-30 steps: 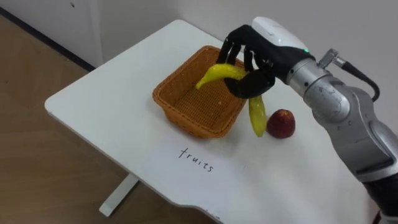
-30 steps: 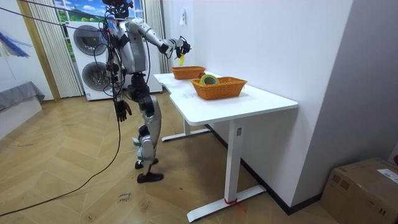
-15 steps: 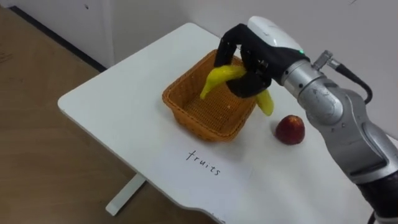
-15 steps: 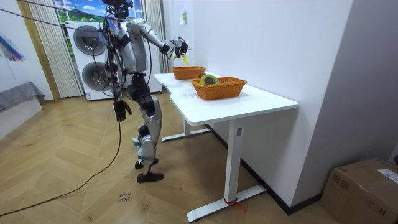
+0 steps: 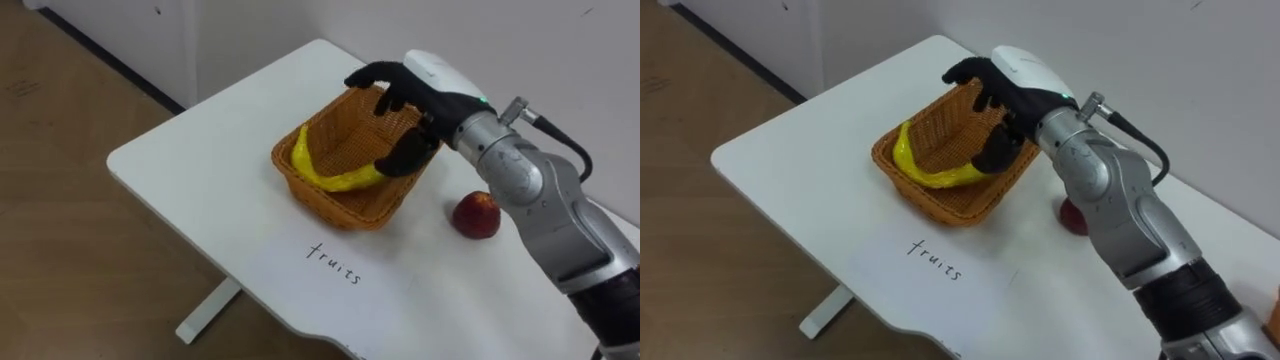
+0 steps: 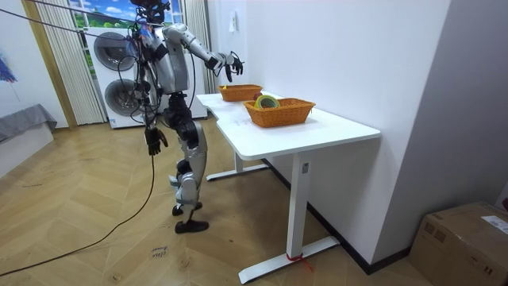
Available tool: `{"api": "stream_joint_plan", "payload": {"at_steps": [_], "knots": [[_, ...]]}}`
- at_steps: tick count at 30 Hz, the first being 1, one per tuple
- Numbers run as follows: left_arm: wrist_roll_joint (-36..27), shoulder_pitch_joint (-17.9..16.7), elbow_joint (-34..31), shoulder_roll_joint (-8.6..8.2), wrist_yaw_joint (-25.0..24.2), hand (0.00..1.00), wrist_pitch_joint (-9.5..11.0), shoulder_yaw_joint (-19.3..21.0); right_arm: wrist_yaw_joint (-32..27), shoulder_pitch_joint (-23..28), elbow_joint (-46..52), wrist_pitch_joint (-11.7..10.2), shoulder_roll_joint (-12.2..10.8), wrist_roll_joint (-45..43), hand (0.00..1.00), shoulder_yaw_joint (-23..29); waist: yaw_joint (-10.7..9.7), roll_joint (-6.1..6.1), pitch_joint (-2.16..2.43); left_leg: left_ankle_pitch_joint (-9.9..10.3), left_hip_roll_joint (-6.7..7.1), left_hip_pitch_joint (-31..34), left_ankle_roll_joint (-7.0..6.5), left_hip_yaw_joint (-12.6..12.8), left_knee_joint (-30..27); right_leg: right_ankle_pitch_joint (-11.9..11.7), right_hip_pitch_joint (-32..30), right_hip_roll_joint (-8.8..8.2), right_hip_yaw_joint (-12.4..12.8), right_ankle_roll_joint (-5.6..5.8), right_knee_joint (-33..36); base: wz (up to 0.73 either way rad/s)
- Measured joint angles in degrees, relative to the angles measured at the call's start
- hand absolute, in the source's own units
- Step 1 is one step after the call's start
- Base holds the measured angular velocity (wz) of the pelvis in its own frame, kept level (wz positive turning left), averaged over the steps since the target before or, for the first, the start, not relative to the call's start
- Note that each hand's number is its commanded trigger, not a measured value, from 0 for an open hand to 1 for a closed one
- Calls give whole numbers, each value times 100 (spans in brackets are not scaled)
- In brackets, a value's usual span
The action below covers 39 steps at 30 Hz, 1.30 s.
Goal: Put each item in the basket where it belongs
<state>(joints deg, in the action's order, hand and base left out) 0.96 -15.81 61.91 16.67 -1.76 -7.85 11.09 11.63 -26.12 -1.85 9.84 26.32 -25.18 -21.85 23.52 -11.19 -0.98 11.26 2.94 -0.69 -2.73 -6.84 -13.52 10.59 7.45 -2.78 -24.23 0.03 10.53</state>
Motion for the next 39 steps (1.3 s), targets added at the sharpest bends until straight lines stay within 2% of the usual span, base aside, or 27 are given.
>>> {"api": "stream_joint_plan", "payload": {"at_steps": [7, 23, 27, 33, 35, 39], "knots": [[1, 0, -1, 0, 3, 0, 79, 0, -131, 0, -162, -53, 0, 22, 0, -82, 29, -9, 0, -3, -1, -14, -4, 16, 17, 0, 3, -4, 34, 1, 3, 0], [1, -42, 1, 1, 5, 0, 89, 1, -290, 1, -199, -53, 1, 197, 0, -180, 11, -41, -3, -3, -1, -45, -4, 28, 19, 1, 28, -3, 50, 1, 4, 0], [1, -90, -2, 2, 18, 0, 84, 5, -462, 1, -198, -53, 3, 431, 0, -177, -13, -40, -3, -2, -5, -98, -4, 28, 22, 1, 82, -2, 46, 1, 3, 0], [-21, -181, -6, 3, 20, 0, 65, -19, -707, 1, -189, -55, 3, 553, 0, -138, -174, -41, 1, -1, -4, -78, -2, 39, -13, 1, 78, -3, 75, 1, 5, -1], [-13, -180, -5, -23, 34, 0, 63, -36, -801, 1, -189, -61, 3, 757, 0, -115, -236, -24, 9, -2, -6, -89, -3, 64, -15, 1, 81, -6, 98, 1, 6, -6], [-18, -192, -4, -199, 140, 0, 64, -39, -998, 43, -189, -206, 0, 944, 0, 27, -434, 162, 67, 3, 5, -97, -22, 138, -44, 0, 81, -13, 221, 1, 8, -9]]}}
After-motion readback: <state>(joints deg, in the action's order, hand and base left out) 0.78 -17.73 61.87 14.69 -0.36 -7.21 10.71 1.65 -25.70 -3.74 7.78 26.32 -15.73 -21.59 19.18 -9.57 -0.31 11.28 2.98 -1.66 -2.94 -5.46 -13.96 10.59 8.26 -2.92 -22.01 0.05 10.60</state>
